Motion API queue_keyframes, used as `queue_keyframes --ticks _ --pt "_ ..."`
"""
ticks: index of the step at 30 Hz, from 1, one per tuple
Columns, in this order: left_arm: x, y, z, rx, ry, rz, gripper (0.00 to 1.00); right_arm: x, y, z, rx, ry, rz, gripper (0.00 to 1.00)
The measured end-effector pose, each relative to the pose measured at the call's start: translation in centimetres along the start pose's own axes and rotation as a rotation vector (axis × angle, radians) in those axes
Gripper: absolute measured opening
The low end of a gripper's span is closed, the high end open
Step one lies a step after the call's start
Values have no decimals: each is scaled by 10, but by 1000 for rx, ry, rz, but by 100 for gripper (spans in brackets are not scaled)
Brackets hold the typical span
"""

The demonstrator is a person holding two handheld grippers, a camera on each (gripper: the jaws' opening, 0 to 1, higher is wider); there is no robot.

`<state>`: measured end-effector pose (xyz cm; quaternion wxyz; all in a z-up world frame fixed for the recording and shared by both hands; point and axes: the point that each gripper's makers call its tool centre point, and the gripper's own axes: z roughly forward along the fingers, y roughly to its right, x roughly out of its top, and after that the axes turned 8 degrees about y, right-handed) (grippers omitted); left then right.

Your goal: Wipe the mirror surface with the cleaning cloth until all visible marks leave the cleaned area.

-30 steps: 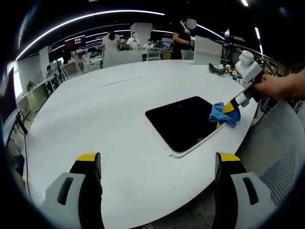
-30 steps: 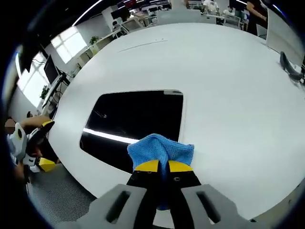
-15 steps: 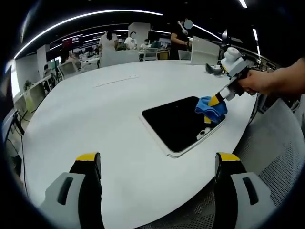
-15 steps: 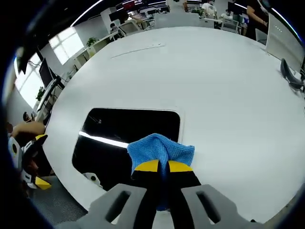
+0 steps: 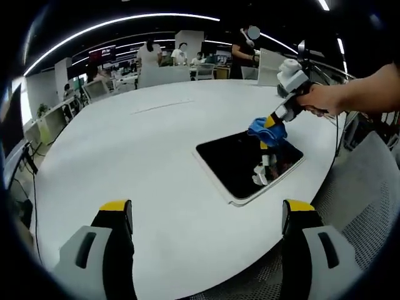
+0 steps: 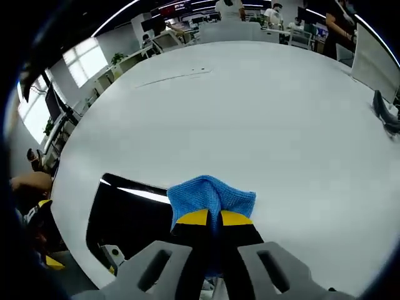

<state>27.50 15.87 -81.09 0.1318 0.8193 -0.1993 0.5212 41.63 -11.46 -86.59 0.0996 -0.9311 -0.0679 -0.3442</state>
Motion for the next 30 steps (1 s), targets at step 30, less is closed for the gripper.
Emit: queue_keyframes --ticks 30 --pt "-1 -2 0 9 3 -8 99 -16 100 -52 -68 22 92 0"
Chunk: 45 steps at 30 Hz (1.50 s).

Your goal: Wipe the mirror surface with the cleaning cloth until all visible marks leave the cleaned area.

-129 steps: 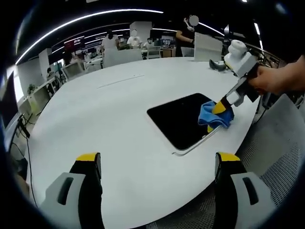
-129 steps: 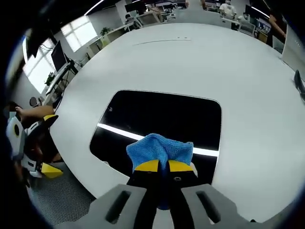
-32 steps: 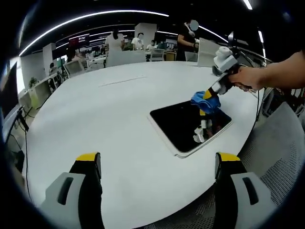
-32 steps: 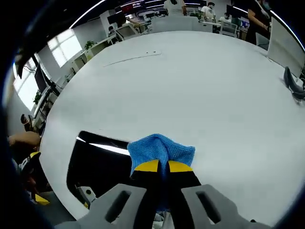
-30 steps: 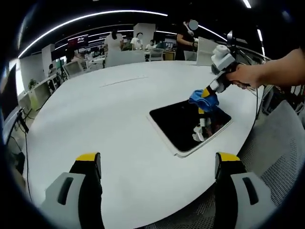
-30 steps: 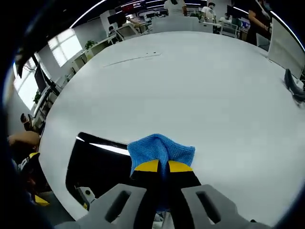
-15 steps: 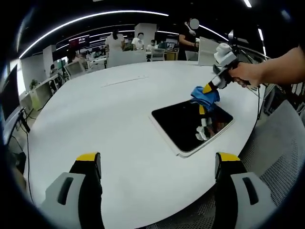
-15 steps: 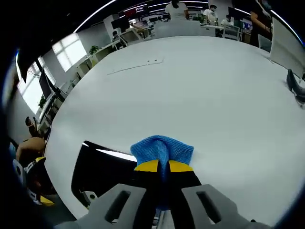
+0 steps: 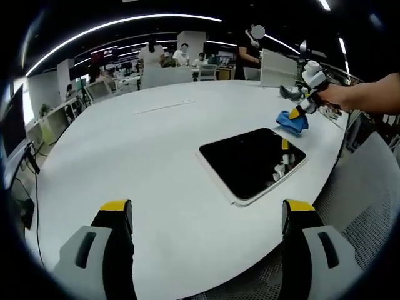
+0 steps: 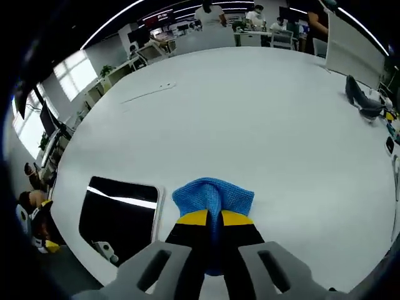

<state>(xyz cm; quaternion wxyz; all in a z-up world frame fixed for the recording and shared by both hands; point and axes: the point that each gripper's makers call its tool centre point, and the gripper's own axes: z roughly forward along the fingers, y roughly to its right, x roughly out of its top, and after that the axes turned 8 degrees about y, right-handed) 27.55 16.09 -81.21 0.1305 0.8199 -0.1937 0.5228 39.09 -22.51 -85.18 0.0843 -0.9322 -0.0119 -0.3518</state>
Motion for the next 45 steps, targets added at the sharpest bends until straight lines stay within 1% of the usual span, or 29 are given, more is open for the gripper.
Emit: queue_keyframes --ticks 4,5,7,8,9,10,11,12,16,18,21,23,25,26,28,31,33,34,35,36,37,38,39,40,41,42,43,44,45 --pt "1 0 -1 5 6 -3 99 -14 5 6 -1 -43 -34 1" --pt "1 -1 0 5 6 -2 99 -18 3 7 18 -58 -53 1" --pt "0 -1 0 5 1 -1 99 -26 4 12 27 -75 -93 1" --pt "0 -1 0 6 -1 -1 99 -22 1 12 46 -45 -123 1" --pt "0 -1 -1 7 -2 0 99 -22 2 10 40 -49 -129 1" --pt "0 -1 -1 7 -2 1 99 -22 3 10 40 -51 -113 1" --pt "0 -1 -1 7 -2 0 99 -21 3 11 44 -44 -100 1" --pt "0 -1 -1 9 -3 1 99 -20 4 12 53 -35 -102 1" --pt "0 -1 -1 8 -4 1 99 -20 4 13 55 -12 -109 1" --pt "1 -1 -1 10 -2 1 99 -20 2 12 55 9 -144 1" --pt "1 -1 -1 11 -1 1 99 -21 0 11 55 39 -135 4" --pt "1 -2 -2 14 -1 -3 99 -20 -1 12 64 60 -154 5" --pt "0 -2 -2 13 -3 1 99 -19 -3 11 71 67 -177 7" --pt "0 -2 -2 13 -5 2 99 -19 -3 12 73 66 -168 8" --pt "1 -5 -2 29 -6 9 99 -17 -7 12 100 56 -127 12" --pt "2 -7 -3 41 -1 2 99 -16 -13 13 126 58 -134 22" --pt "2 -8 -4 47 2 -1 99 -14 -26 11 172 60 -81 36" --pt "2 -7 -4 45 7 -14 99 -11 -29 6 176 73 -84 42" --pt "2 -7 -4 45 5 -22 99 -9 -29 3 171 82 -90 51" --pt "2 -7 -4 47 5 -20 99 -6 -29 1 174 100 -99 57" --pt "3 -7 -4 46 6 -19 99 1 -31 -2 190 142 -121 63" --pt "4 -5 -5 33 13 -15 99 5 -35 -11 214 166 -156 72" --pt "5 -3 -5 27 20 -11 99 8 -36 -16 220 181 -186 78" --pt "6 -3 -6 28 21 -10 99 12 -33 -21 220 211 -231 83" --pt "6 -3 -6 28 20 -11 99 15 -31 -26 222 241 -249 90" --pt "5 -2 -6 22 14 -18 99 18 -32 -35 245 284 -263 93" --pt "5 0 -6 14 13 -31 99 11 -30 -40 247 255 -260 95" --pt "3 1 -7 6 5 -55 99 6 -28 -45 256 239 -266 94" --pt "3 5 -7 -15 9 -102 99 2 -28 -54 276 253 -275 95"
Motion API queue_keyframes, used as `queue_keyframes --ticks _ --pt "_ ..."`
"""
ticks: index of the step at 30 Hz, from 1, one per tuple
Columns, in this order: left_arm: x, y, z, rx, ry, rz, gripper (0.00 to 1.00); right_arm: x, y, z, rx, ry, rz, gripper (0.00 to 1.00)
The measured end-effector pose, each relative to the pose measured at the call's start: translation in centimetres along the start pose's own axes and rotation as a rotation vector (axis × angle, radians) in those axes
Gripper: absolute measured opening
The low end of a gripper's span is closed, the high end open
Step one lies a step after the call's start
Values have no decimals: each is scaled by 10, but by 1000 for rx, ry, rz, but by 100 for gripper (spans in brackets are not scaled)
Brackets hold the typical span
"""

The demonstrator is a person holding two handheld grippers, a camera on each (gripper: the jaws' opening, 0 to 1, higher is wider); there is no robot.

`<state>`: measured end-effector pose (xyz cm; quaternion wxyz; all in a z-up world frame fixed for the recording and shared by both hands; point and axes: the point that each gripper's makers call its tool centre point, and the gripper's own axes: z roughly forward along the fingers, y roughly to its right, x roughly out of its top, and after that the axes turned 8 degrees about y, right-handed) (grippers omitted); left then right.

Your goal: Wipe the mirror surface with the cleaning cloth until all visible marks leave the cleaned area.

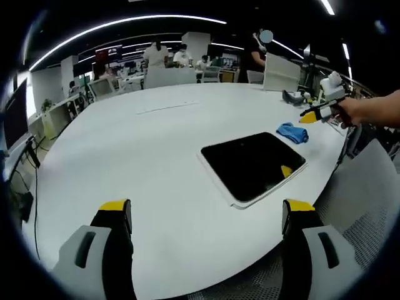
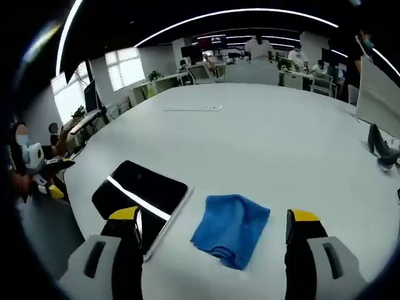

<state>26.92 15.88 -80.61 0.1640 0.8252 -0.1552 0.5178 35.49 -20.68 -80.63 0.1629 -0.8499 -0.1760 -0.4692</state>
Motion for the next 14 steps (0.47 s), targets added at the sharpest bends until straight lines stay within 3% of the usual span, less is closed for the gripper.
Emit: queue_keyframes --ticks 2,5,9,14 --pt "-1 -5 -2 24 -12 67 99 2 -4 -15 29 59 -22 98" --pt "-2 -2 -2 18 -18 51 99 -6 -5 -34 29 87 -53 98" --pt "-9 1 -4 1 -44 76 99 -25 -1 -50 26 80 -45 98" --pt "-9 5 -9 -3 -39 77 99 -39 -11 -63 51 71 -10 98"
